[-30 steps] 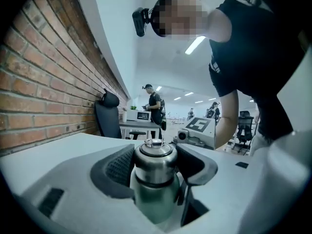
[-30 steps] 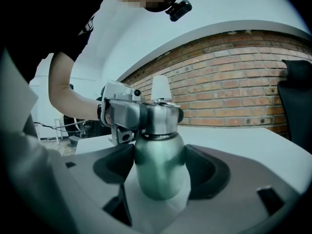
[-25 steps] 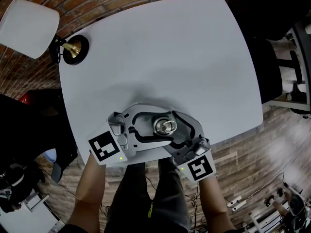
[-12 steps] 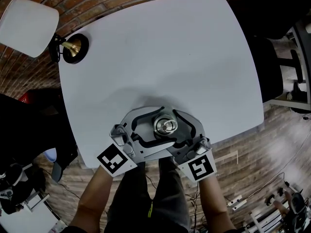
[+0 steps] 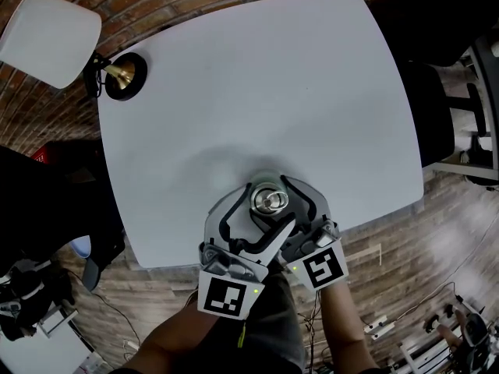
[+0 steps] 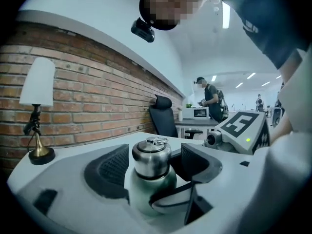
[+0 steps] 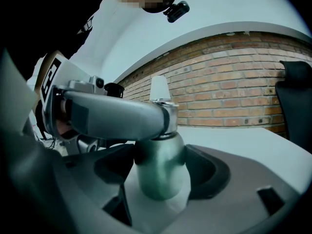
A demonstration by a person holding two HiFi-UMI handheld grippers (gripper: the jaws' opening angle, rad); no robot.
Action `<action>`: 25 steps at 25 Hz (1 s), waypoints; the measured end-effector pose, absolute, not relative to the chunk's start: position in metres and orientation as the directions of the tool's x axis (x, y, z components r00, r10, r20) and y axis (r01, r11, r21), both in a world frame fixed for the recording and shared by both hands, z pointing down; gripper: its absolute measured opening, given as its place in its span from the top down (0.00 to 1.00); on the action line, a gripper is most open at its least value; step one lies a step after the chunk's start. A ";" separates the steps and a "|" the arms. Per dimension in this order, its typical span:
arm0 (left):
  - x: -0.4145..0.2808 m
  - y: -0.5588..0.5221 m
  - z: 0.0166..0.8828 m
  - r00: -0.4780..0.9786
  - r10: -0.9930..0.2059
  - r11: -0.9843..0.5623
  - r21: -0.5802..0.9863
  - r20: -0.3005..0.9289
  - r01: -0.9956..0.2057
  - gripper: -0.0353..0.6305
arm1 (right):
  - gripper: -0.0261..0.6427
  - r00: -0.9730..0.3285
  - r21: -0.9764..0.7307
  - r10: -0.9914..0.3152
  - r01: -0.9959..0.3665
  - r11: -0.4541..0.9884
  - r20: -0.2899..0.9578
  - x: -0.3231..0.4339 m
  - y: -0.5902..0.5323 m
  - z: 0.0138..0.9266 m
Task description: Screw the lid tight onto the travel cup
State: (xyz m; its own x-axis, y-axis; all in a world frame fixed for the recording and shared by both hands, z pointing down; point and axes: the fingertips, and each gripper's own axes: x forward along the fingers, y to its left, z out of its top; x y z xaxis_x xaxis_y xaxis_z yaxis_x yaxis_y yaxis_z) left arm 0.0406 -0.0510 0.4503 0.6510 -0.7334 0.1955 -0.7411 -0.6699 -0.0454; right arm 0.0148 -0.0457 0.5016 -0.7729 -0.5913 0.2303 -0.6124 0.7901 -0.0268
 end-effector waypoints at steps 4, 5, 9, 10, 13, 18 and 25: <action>0.044 -0.057 0.454 0.627 -0.754 -0.646 -0.043 0.198 -0.762 0.45 | 0.46 -0.768 -0.025 -0.598 -0.619 0.785 0.228 0.016 -0.046 0.502; 0.044 -0.058 0.454 0.627 -0.753 -0.646 -0.045 0.202 -0.762 0.48 | 0.46 -0.767 -0.026 -0.600 -0.621 0.783 0.228 0.016 -0.046 0.502; 0.041 -0.061 0.455 0.637 -0.742 -0.659 -0.059 0.208 -0.749 0.55 | 0.46 -0.763 -0.031 -0.604 -0.626 0.779 0.230 0.016 -0.045 0.504; 0.041 -0.060 0.456 0.645 -0.736 -0.668 -0.058 0.207 -0.742 0.55 | 0.46 -0.763 -0.030 -0.605 -0.626 0.779 0.228 0.016 -0.046 0.503; 0.042 -0.059 0.456 0.672 -0.714 -0.692 -0.051 0.198 -0.720 0.55 | 0.46 -0.763 -0.026 -0.605 -0.626 0.780 0.227 0.016 -0.045 0.504; 0.043 -0.057 0.455 0.736 -0.651 -0.754 -0.041 0.185 -0.656 0.55 | 0.46 -0.764 -0.023 -0.604 -0.624 0.781 0.228 0.016 -0.045 0.504; 0.047 -0.053 0.454 0.874 -0.457 -0.888 -0.026 0.166 -0.459 0.55 | 0.46 -0.766 -0.016 -0.601 -0.620 0.784 0.228 0.015 -0.045 0.503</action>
